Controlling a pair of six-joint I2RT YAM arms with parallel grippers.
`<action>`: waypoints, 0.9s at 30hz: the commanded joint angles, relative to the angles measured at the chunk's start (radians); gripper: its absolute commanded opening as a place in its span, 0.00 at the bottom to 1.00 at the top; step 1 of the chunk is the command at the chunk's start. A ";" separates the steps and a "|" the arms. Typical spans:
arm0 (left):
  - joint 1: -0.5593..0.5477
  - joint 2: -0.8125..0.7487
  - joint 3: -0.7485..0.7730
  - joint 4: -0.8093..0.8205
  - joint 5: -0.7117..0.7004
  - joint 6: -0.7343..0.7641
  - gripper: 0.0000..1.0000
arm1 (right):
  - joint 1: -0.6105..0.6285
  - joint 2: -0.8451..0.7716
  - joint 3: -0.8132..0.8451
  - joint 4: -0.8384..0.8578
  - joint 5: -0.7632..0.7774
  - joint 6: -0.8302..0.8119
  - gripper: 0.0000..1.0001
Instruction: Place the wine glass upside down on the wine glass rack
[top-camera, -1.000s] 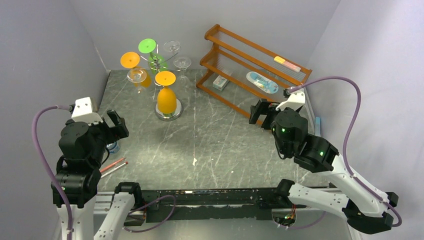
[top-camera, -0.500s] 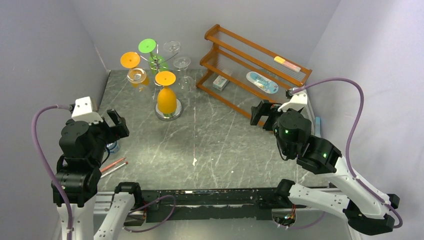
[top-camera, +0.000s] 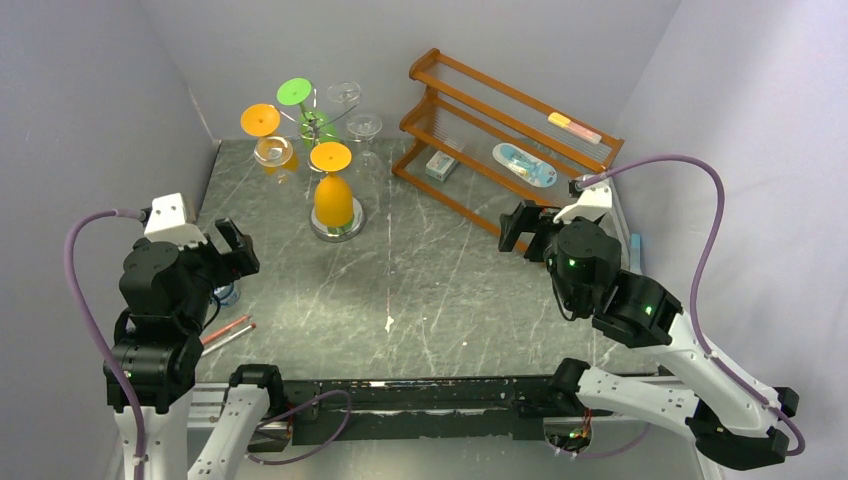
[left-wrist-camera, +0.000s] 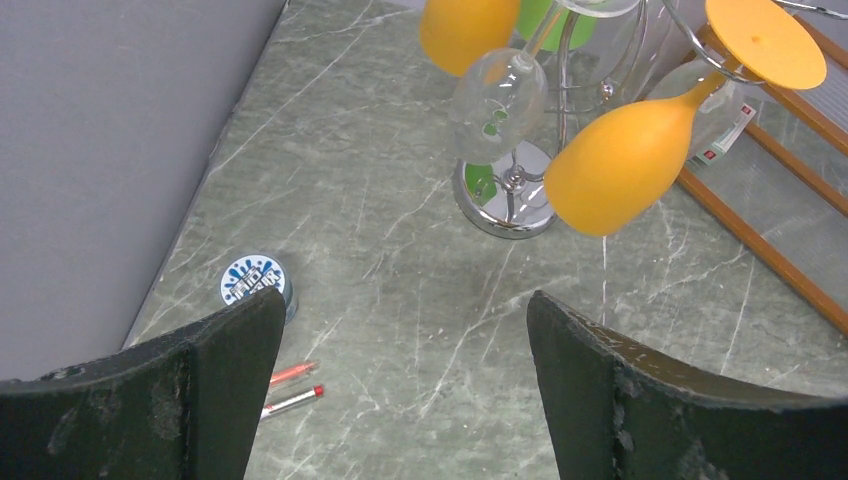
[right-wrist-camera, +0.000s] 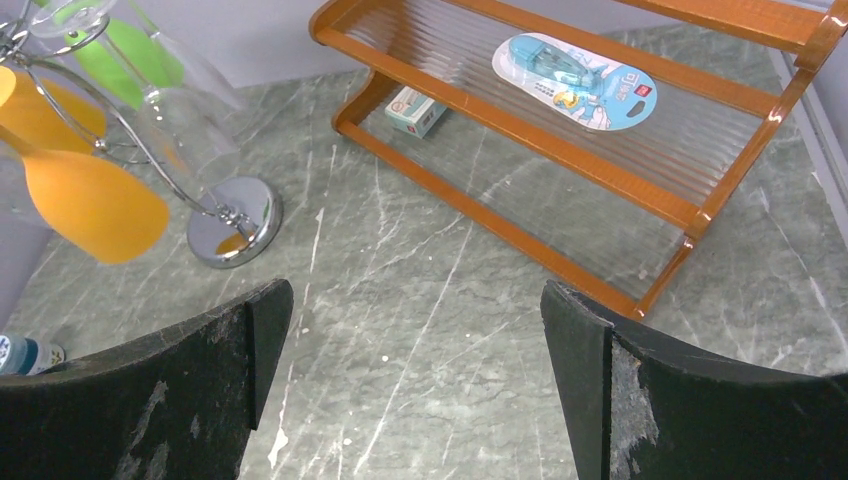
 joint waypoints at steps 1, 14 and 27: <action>-0.006 0.002 -0.013 0.011 0.017 -0.004 0.95 | -0.005 -0.001 0.009 -0.005 0.003 0.010 1.00; -0.006 0.001 -0.024 0.017 0.025 -0.002 0.95 | -0.005 -0.007 -0.007 0.005 -0.030 0.004 1.00; -0.006 0.000 -0.028 0.018 0.028 -0.005 0.95 | -0.005 0.006 -0.011 0.008 -0.068 -0.020 1.00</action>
